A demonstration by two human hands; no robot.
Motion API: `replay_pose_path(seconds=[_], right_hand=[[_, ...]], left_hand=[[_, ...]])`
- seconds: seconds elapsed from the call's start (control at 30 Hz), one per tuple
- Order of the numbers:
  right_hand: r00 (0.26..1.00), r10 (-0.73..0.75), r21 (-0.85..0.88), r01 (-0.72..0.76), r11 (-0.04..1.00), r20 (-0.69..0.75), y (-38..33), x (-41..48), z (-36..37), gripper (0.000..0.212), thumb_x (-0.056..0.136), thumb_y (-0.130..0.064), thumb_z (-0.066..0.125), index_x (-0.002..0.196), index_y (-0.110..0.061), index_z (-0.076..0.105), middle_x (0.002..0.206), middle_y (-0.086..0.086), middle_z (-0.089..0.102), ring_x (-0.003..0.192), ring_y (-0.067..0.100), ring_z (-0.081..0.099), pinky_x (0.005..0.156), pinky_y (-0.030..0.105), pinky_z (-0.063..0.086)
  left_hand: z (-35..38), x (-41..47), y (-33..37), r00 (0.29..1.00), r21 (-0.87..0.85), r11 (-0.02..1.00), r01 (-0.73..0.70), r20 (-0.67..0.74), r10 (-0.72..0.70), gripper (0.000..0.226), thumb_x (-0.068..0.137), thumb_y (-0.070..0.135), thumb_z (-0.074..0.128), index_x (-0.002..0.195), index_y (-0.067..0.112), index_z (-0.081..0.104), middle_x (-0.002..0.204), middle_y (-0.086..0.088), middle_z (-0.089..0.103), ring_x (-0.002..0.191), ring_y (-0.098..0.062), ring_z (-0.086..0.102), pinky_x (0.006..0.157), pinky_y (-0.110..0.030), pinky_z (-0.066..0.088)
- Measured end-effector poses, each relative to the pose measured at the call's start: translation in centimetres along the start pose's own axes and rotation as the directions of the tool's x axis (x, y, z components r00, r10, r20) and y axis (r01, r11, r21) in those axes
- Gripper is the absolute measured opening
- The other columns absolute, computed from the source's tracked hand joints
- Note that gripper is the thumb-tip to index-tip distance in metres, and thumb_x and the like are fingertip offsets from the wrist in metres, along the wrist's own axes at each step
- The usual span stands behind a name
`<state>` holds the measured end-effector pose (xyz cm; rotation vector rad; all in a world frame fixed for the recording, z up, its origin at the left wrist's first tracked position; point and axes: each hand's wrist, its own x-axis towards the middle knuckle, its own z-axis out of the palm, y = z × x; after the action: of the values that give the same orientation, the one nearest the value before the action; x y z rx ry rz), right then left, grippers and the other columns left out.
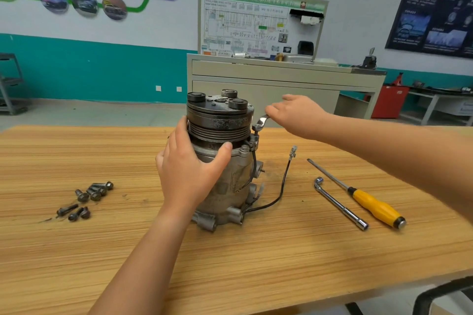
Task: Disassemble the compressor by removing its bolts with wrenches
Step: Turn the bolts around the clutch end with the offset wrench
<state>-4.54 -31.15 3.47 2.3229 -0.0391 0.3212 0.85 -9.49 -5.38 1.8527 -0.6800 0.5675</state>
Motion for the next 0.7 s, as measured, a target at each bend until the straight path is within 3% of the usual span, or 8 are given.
replay_pose_path(seconds=[0.07,0.13,0.23,0.33,0.47,0.57,0.7], right_hand=[[0.996,0.020,0.046,-0.016,0.999,-0.085,-0.3,1.5,1.1,0.034,0.091,0.005,0.039,0.124,-0.003,0.042,0.121,0.011,0.057,0.107,0.025,0.056,0.107,0.034,0.027],[0.988,0.099,0.128,-0.083,0.988,-0.119,-1.3,2.3,1.6,0.033,0.093,0.002,0.039,0.124,-0.006,0.045,0.125,0.009,0.056,0.110,0.024,0.055,0.103,0.031,0.031],[0.933,0.319,0.352,-0.245,0.903,-0.167,-2.1,1.5,1.4,0.028,0.097,-0.007,0.037,0.122,-0.008,0.050,0.104,0.009,0.064,0.093,0.027,0.060,0.078,0.033,0.042],[0.843,0.524,0.555,-0.381,0.739,-0.119,-1.5,-1.3,0.1,0.031,0.100,-0.017,0.034,0.129,-0.008,0.040,0.068,0.005,0.053,0.064,0.027,0.054,0.055,0.034,0.040],[0.888,0.453,0.396,-0.391,0.831,-0.074,-3.0,-5.4,-2.1,0.029,0.095,-0.007,0.040,0.124,-0.010,0.041,0.058,-0.002,0.039,0.057,0.026,0.050,0.051,0.033,0.039],[0.933,0.357,0.252,-0.358,0.899,0.052,-4.5,-7.1,-3.7,0.034,0.087,0.002,0.043,0.117,-0.012,0.041,0.056,-0.003,0.031,0.053,0.021,0.041,0.049,0.031,0.034],[0.949,0.296,0.172,-0.312,0.934,0.112,-5.0,-6.9,-5.3,0.030,0.087,0.004,0.042,0.115,-0.008,0.041,0.057,-0.001,0.029,0.060,0.021,0.041,0.049,0.029,0.030]], left_hand=[[0.0,0.0,0.0,1.000,0.000,1.000,0.000,-0.005,0.000,0.098,0.060,0.073,0.034,0.141,0.017,0.034,0.135,0.004,0.048,0.126,-0.014,0.042,0.105,-0.039,0.025],[0.0,0.0,0.1,1.000,-0.005,1.000,0.003,-0.006,-0.003,0.099,0.060,0.073,0.034,0.141,0.017,0.034,0.134,0.004,0.048,0.126,-0.014,0.042,0.105,-0.039,0.024],[0.0,0.0,0.1,1.000,-0.016,1.000,0.009,-0.008,-0.009,0.098,0.059,0.073,0.035,0.140,0.017,0.035,0.134,0.004,0.049,0.125,-0.015,0.043,0.104,-0.039,0.025],[0.1,0.0,0.2,1.000,-0.014,1.000,0.014,-0.013,-0.014,0.098,0.059,0.072,0.035,0.140,0.018,0.035,0.134,0.005,0.049,0.125,-0.015,0.044,0.104,-0.039,0.025],[0.0,-0.1,0.2,1.000,-0.016,1.000,0.017,-0.013,-0.017,0.098,0.059,0.072,0.034,0.140,0.017,0.036,0.134,0.004,0.049,0.125,-0.015,0.043,0.104,-0.040,0.025],[0.0,-0.1,0.2,1.000,-0.019,1.000,0.018,-0.014,-0.018,0.098,0.058,0.072,0.034,0.140,0.017,0.035,0.134,0.004,0.050,0.125,-0.015,0.043,0.103,-0.039,0.025],[0.0,-0.1,0.2,1.000,-0.023,1.000,0.021,-0.011,-0.021,0.098,0.058,0.073,0.035,0.140,0.018,0.035,0.134,0.005,0.049,0.125,-0.015,0.043,0.104,-0.039,0.024]])
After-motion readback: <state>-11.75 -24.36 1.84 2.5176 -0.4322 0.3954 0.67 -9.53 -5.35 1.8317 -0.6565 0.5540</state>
